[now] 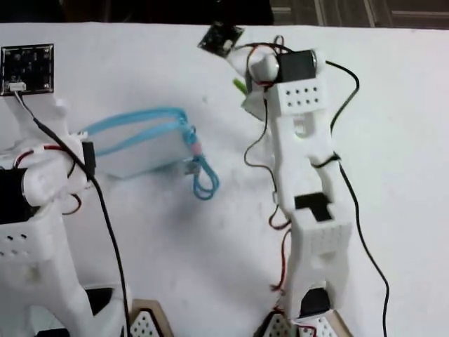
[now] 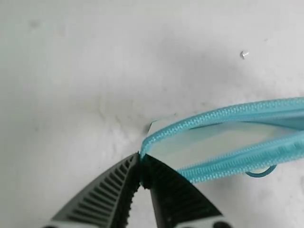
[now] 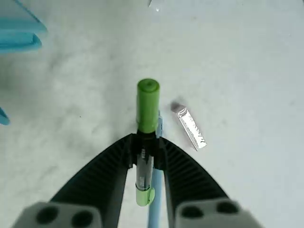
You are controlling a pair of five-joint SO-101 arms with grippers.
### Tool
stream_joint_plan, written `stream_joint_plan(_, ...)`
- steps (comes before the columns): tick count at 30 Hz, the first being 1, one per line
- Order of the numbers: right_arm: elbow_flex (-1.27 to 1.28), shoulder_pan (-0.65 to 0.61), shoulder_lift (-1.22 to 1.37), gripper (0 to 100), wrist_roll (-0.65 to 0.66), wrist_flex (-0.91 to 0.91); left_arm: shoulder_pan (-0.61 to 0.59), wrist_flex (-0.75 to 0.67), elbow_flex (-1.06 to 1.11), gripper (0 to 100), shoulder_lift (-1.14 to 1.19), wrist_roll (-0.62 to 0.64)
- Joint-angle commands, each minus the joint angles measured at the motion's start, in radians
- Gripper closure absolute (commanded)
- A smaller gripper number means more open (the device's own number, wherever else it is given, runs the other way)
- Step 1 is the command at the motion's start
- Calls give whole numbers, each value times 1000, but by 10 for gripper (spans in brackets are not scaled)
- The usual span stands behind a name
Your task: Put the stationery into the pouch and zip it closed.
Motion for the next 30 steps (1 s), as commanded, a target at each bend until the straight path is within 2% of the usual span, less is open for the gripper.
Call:
stream_joint_plan(1, 31, -16, -157, 981, -83, 16, 2, 15, -2, 978, 12, 0)
stream_joint_plan(10, 6, -70, -260, 981, -272, 15, 2, 15, -3, 978, 12, 0)
stream_joint_plan(13, -80, -82, -289, 981, -440, 13, 2, 15, -3, 978, 12, 0)
stream_joint_plan(17, -269, -113, -349, 981, -749, 13, 2, 17, -3, 978, 8, 0)
stream_joint_plan(20, -420, -180, -389, 981, -913, -4, 2, 17, -3, 978, -25, 0)
stream_joint_plan(26, -591, -375, -414, 981, -1059, -27, 2, 14, -2, 978, -61, 0)
stream_joint_plan(30, -559, -483, -384, 981, -1071, -15, 2, 6, 3, 978, -59, 0)
